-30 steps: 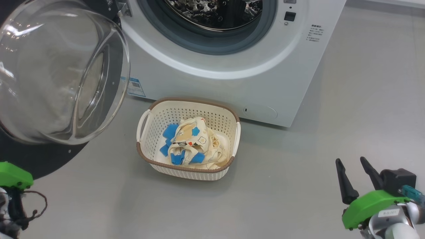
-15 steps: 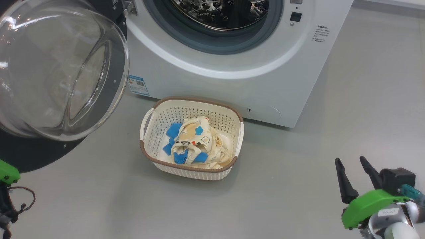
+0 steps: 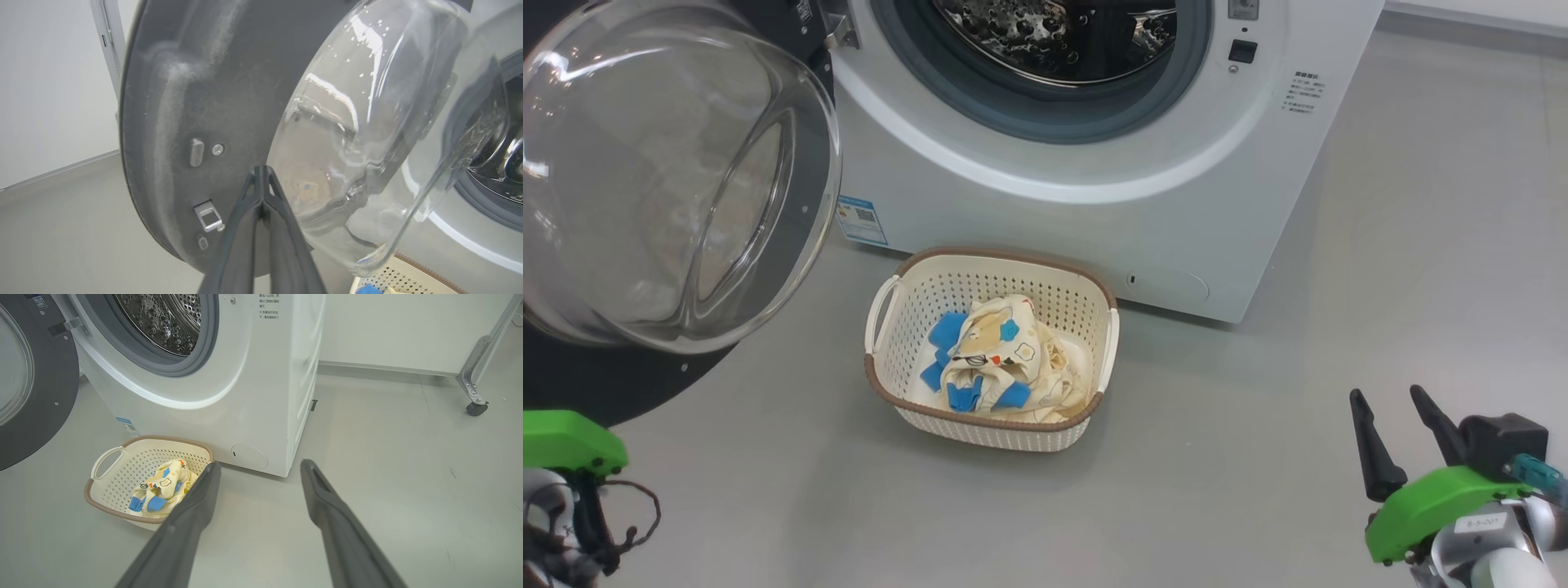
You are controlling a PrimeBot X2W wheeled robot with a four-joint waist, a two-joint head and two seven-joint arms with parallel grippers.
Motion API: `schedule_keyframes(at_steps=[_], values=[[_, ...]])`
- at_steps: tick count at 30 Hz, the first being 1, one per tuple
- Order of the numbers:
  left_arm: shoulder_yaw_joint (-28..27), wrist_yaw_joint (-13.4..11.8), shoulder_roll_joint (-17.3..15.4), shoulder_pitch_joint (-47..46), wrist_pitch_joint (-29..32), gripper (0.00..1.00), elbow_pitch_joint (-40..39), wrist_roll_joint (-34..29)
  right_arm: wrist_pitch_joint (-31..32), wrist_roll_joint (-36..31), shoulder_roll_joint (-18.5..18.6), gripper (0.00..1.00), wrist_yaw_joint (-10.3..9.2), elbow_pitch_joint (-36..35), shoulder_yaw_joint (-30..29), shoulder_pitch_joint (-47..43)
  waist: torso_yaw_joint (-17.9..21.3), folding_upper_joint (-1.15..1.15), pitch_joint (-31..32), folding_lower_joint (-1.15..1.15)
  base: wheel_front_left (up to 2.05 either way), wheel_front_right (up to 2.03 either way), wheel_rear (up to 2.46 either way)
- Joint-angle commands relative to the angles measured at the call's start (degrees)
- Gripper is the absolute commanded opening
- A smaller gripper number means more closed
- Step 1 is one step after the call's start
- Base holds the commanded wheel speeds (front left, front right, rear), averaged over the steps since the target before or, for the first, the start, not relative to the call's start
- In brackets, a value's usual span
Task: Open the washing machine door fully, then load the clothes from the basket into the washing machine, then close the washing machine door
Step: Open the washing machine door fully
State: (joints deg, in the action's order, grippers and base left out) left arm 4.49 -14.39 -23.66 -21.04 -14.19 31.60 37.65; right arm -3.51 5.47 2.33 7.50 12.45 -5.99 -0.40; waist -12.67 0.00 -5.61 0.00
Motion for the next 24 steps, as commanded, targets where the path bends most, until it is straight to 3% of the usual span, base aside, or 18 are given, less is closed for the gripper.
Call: schedule_keyframes(at_steps=[1,13,14,15,16,18,19,20,21,22,24], values=[[-2.78,-8.22,-2.04,-0.61,-0.8,0.0,-3.09,-1.12,-0.43,-0.11,0.54,1.0,-0.01,-1.64,0.76,2.28,0.22,0.0,0.43,0.0,0.0,0.0,0.0],[0.79,-7.52,-0.54,8.27,-0.74,0.0,-18.36,-6.07,-0.49,-0.59,0.54,1.0,-0.01,-2.56,0.23,1.49,3.83,0.0,2.93,0.0,0.0,0.0,0.0],[1.18,-7.52,-0.34,8.96,-0.71,0.06,-19.5,-6.17,-0.48,-0.68,0.54,1.0,-0.01,-2.68,0.17,1.4,4.25,0.0,3.06,0.0,0.0,0.0,0.0],[1.79,-7.39,-0.25,9.65,-0.55,0.24,-20.52,-6.4,-0.45,-0.87,0.54,1.0,-0.01,-2.81,0.12,1.37,4.77,0.0,3.14,0.0,0.0,0.0,0.0],[2.36,-7.18,-0.06,10.24,-0.45,0.35,-21.56,-6.5,-0.37,-1.02,0.54,1.0,-0.01,-2.95,0.15,1.43,5.34,0.0,3.16,0.0,0.0,0.0,0.0],[3.75,-6.92,0.31,11.34,-0.01,0.45,-23.12,-6.92,-0.26,-1.33,0.54,1.0,-0.01,-3.08,0.38,1.5,6.45,0.0,3.58,0.0,0.0,0.0,0.0],[3.75,-6.92,0.31,11.34,-0.01,0.45,-23.12,-6.92,-0.26,-1.33,0.54,1.0,-0.01,-3.08,0.38,1.5,6.45,0.0,3.58,0.0,0.0,0.0,0.0],[4.25,-7.05,0.52,11.85,0.15,0.76,-23.83,-7.13,-0.19,-1.53,0.54,1.0,-0.01,-3.14,0.56,1.54,7.02,0.0,3.74,0.0,0.0,0.0,0.0],[4.86,-7.1,0.86,12.35,0.25,0.86,-24.55,-7.31,-0.18,-1.61,0.54,1.0,-0.01,-3.19,0.63,1.52,7.49,0.0,3.97,0.0,0.0,0.0,0.0],[5.54,-7.11,1.14,12.83,0.48,0.87,-25.2,-7.51,-0.14,-1.7,0.54,1.0,-0.01,-3.25,0.65,1.5,8.01,0.0,4.13,0.0,0.0,0.0,0.0],[7.19,-7.09,1.71,13.46,1.01,1.0,-26.16,-8.15,-0.07,-1.72,0.54,1.0,-0.01,-3.46,0.62,1.35,8.76,0.0,4.49,0.0,0.0,0.0,0.0]])
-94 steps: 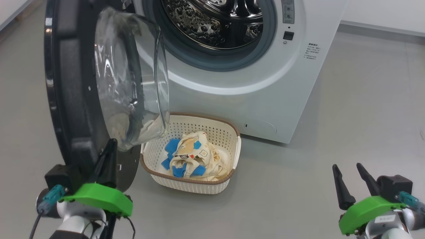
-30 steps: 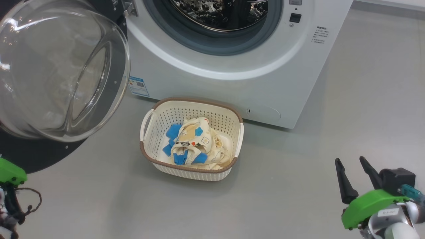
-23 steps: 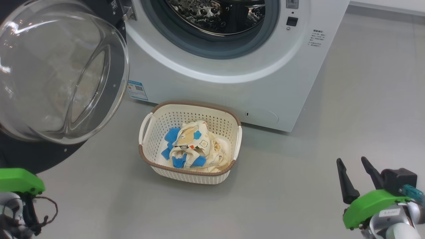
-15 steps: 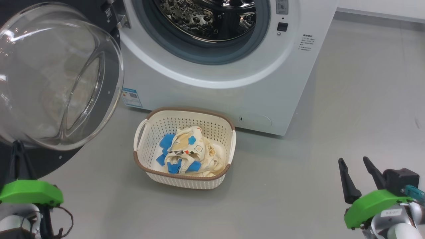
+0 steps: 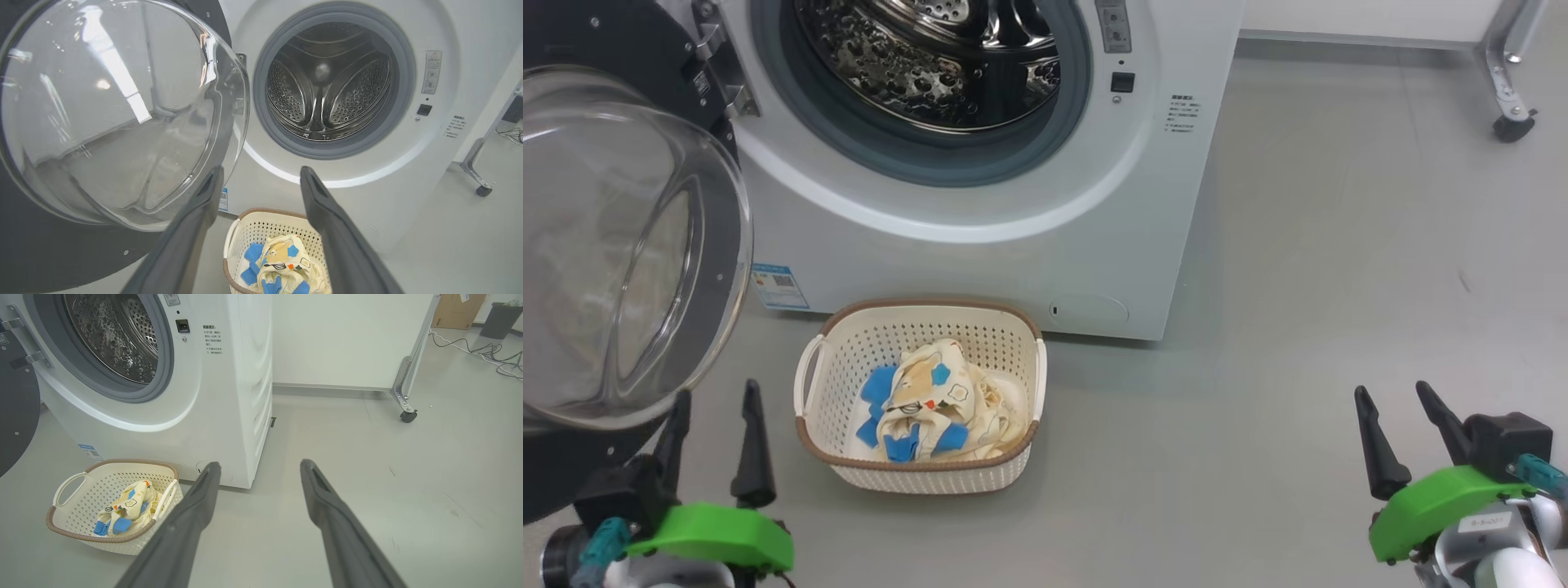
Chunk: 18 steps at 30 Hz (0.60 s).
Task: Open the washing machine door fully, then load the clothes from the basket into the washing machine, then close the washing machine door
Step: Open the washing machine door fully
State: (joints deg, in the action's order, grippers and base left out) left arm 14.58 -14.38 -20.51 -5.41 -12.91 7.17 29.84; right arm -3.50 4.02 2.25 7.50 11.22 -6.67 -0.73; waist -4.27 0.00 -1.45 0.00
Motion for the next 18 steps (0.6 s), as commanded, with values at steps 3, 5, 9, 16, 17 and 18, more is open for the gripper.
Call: schedule_keyframes(at_steps=[3,5,9,16,17,18], values=[[-0.17,-6.68,-0.53,-2.22,0.7,1.0,-1.85,-1.36,0.09,-0.31,0.63,1.0,-0.01,-2.63,1.33,1.48,1.27,0.0,0.57,0.0,0.0,0.0,0.0],[0.88,-6.37,0.14,-2.58,0.93,1.0,-1.39,-1.48,0.26,-0.43,0.63,1.0,-0.01,-2.71,1.67,1.42,2.07,0.0,0.84,0.0,0.0,0.0,0.0],[2.79,-5.75,1.44,-2.69,0.89,1.0,0.51,-1.66,0.51,-0.94,0.63,1.0,-0.01,-3.27,1.96,1.22,4.14,0.0,1.57,0.0,0.0,0.0,0.0],[3.46,-4.81,2.77,-2.94,-0.34,1.0,2.55,-1.49,0.87,-1.33,0.63,1.0,-0.01,-4.71,2.38,0.93,6.32,0.0,1.51,0.0,0.0,0.0,0.0],[3.46,-4.62,2.91,-3.01,-0.52,1.0,2.92,-1.45,0.92,-1.46,0.63,1.0,-0.01,-4.93,2.38,0.88,6.54,0.0,1.48,0.0,0.0,0.0,0.0],[3.5,-4.38,3.0,-3.03,-0.63,1.0,3.39,-1.34,1.02,-1.56,0.63,1.0,-0.01,-5.14,2.43,0.83,6.76,0.0,1.42,0.0,0.0,0.0,0.0]])
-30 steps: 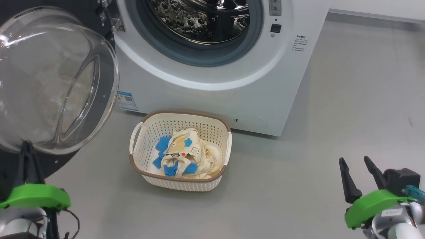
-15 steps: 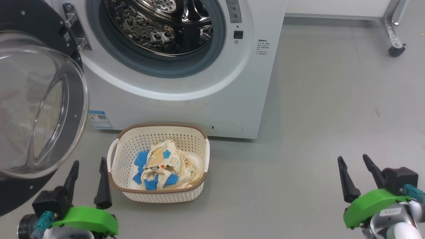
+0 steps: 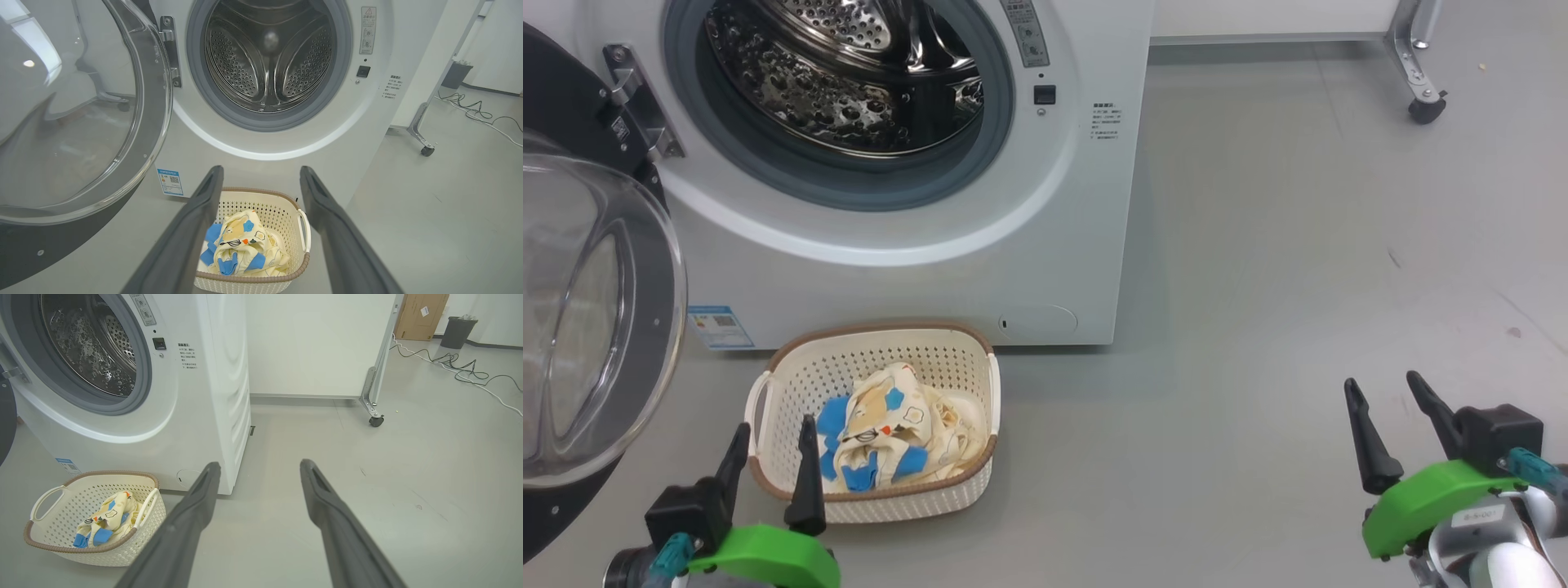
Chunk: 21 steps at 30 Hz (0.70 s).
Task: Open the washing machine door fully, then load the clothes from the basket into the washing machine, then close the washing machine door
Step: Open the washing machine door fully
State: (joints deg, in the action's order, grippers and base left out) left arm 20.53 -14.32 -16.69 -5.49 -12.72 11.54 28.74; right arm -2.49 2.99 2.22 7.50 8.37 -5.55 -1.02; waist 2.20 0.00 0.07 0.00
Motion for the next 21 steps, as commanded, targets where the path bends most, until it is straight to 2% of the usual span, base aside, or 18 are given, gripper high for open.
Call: schedule_keyframes(at_steps=[1,8,21], values=[[-2.34,-4.11,-0.72,-3.03,-0.92,1.0,-0.54,-0.14,0.1,-0.65,0.65,1.0,-0.01,-2.52,1.25,1.08,0.45,0.0,-0.14,0.0,0.0,0.0,0.0],[-2.07,-2.84,-0.59,-4.0,-1.39,1.0,2.54,-0.05,0.4,-0.72,0.65,1.0,-0.01,-3.48,0.91,0.79,1.2,0.0,-0.4,0.0,0.0,0.0,0.0],[-1.68,-2.5,-0.35,-6.16,-1.45,1.0,4.81,-0.19,0.25,-0.27,0.65,1.0,-0.01,-3.35,0.98,1.42,1.01,0.0,-1.55,0.0,0.0,0.0,0.0]])
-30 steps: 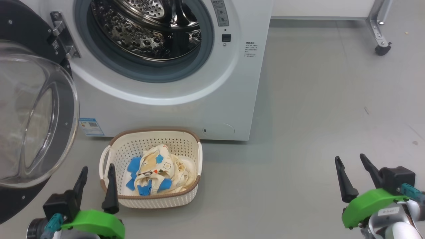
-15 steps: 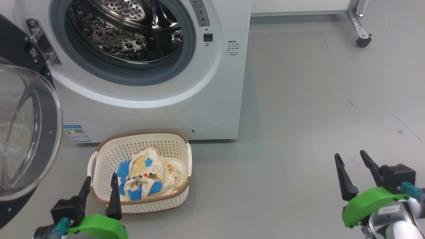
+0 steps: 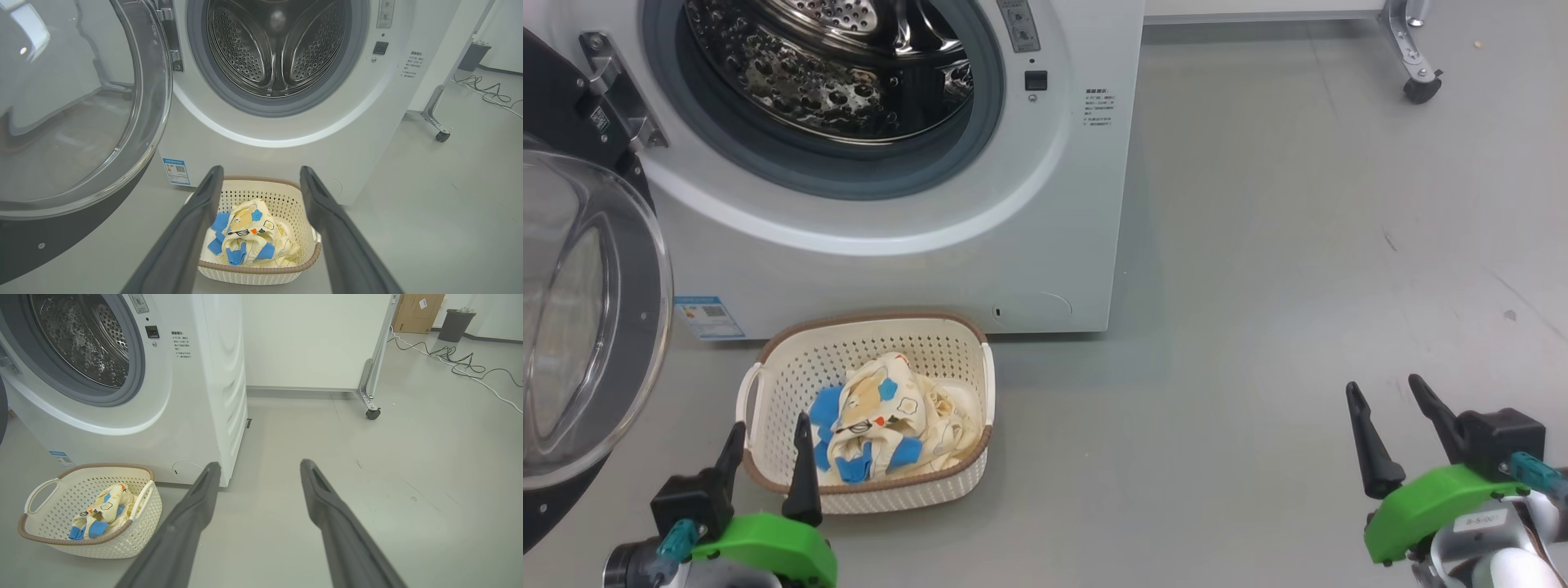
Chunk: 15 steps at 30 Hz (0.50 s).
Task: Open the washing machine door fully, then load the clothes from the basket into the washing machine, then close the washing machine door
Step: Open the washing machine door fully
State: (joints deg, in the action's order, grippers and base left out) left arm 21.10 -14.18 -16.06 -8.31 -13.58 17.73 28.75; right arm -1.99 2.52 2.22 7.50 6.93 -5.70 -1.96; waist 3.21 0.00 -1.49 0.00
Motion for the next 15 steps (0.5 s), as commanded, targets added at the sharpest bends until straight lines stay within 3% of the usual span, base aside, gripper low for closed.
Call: schedule_keyframes(at_steps=[1,15], values=[[-2.28,-2.65,-0.92,-3.42,-0.64,1.0,-1.34,-0.23,-0.27,0.22,0.65,1.0,-0.01,-1.89,1.13,2.38,-0.03,0.0,-0.02,0.0,0.0,0.0,0.0],[-1.84,-2.67,-0.29,-4.6,-0.84,1.0,-1.03,-0.24,-0.95,0.82,0.65,1.0,-0.01,-0.91,1.25,3.24,0.0,0.0,-1.14,0.0,0.03,-0.11,0.08]])
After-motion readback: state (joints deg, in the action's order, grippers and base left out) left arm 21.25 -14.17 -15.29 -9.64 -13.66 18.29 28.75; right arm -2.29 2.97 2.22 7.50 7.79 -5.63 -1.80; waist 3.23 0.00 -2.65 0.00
